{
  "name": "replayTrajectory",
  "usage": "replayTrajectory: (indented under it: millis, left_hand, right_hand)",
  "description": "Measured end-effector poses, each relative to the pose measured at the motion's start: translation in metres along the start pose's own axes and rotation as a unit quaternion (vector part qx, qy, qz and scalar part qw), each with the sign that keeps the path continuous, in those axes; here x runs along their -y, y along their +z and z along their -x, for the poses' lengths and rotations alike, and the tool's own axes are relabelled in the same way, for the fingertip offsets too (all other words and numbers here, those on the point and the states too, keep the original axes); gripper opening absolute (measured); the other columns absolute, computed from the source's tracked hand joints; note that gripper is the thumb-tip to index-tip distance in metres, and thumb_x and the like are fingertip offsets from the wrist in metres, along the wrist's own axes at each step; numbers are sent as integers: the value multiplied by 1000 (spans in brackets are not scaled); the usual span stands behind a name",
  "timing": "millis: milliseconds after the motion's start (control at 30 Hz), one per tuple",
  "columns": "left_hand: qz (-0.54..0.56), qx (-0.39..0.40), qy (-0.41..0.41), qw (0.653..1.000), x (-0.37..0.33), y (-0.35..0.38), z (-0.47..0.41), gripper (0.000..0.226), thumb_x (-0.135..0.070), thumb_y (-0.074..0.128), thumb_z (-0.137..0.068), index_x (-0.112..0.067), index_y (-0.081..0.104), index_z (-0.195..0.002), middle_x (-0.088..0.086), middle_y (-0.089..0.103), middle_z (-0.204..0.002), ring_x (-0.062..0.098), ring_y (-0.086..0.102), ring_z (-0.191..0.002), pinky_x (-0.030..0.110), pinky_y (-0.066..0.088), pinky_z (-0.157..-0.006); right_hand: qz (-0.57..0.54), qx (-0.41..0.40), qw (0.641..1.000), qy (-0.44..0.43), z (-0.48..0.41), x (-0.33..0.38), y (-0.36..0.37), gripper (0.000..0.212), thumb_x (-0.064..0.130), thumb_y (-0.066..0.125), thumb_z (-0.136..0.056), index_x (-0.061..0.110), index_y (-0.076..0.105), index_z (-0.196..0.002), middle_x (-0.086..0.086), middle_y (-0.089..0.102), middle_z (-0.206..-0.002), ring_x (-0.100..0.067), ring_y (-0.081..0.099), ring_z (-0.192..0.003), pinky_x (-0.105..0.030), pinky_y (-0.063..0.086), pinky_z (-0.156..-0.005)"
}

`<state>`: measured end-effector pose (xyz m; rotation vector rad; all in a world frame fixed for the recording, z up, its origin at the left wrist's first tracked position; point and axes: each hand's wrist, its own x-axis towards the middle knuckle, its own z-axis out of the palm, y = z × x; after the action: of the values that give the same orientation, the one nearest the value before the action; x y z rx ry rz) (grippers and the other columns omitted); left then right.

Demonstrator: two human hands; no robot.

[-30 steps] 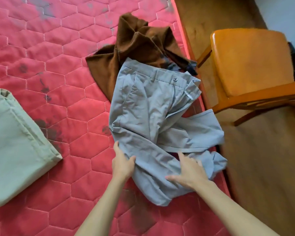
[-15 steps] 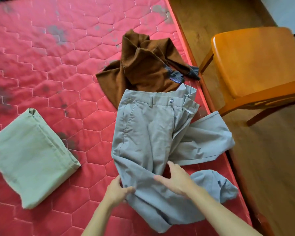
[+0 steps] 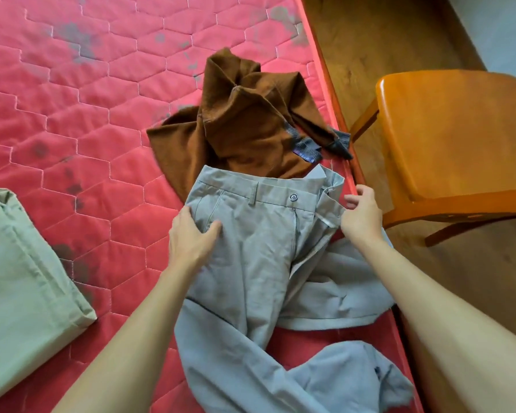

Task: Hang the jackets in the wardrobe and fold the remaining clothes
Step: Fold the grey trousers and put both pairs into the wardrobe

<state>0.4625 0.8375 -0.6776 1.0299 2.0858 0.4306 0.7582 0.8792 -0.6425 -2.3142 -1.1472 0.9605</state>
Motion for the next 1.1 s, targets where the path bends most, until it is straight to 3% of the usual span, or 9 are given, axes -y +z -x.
replayTrajectory:
  millis: [67,167,300,367,500,633,767,967,1100]
  left_hand:
    - [13,-20,11,1000,-13,8,-18,87,-52,70,-79,-18,32,-150,11,49,-146,33,47,-134,47,39,-112]
    - [51,-74,9,996,-29,11,-39,88,-50,76,-80,-15,35,-150,11,49,-146,31,46,-135,41,37,-112]
    - [92,-84,31,992,-36,-2,-48,51,-47,82,-75,-17,66,-114,1,72,-111,21,65,-107,39,52,-95]
    - [122,-34,74,989,-39,-12,-43,27,-39,82,-79,-18,72,-94,-3,76,-92,13,68,-88,39,56,-84]
    - [182,4,113,977,-46,-39,-23,4,-23,77,-86,-22,74,-85,-12,74,-78,1,64,-75,25,54,-72]
    - [232,-45,102,966,-52,-89,-5,8,-19,76,-87,-24,73,-82,-15,72,-74,5,64,-75,22,55,-71]
    - [260,-102,123,952,-78,-153,14,15,-15,73,-89,-24,67,-79,-26,67,-61,-11,56,-56,8,49,-58]
    - [274,-136,187,933,-147,-254,63,16,-16,75,-87,-26,71,-76,-25,69,-65,-9,55,-60,12,50,-61]
    - [236,-167,243,926,-206,-325,115,16,-15,75,-88,-24,68,-76,-22,66,-61,-7,51,-56,15,48,-57]
  right_hand:
    - [28,25,999,4,-31,-5,-4,53,-1,58,-93,10,44,-143,-11,58,-137,-24,56,-122,-30,43,-101]
    - [16,123,992,11,-61,-10,2,73,14,72,-90,9,32,-151,-13,46,-150,-27,49,-134,-38,41,-111]
    - [-31,161,986,-33,-67,-8,14,87,14,75,-86,10,24,-156,-8,35,-158,-23,48,-136,-36,40,-113]
    - [-73,163,984,-26,-64,-7,16,86,18,81,-80,11,35,-152,-3,49,-145,-18,51,-130,-32,42,-107]
    - [-194,276,941,21,-47,3,11,62,26,92,-62,13,68,-118,-3,77,-105,-22,72,-103,-38,57,-92]
    - [-247,200,948,-8,-23,32,-17,40,9,88,-69,13,72,-106,-1,77,-96,-9,74,-87,-24,60,-76]
    - [-224,120,964,-82,-4,70,-64,42,24,92,-67,14,75,-104,1,77,-101,-13,73,-95,-35,60,-86]
    - [-213,28,953,-214,47,171,-155,29,24,90,-70,24,73,-94,15,74,-92,-4,69,-83,-29,56,-76]
    - [-185,-43,932,-310,97,246,-233,37,36,88,-72,25,72,-104,11,74,-97,-13,69,-90,-33,56,-77]
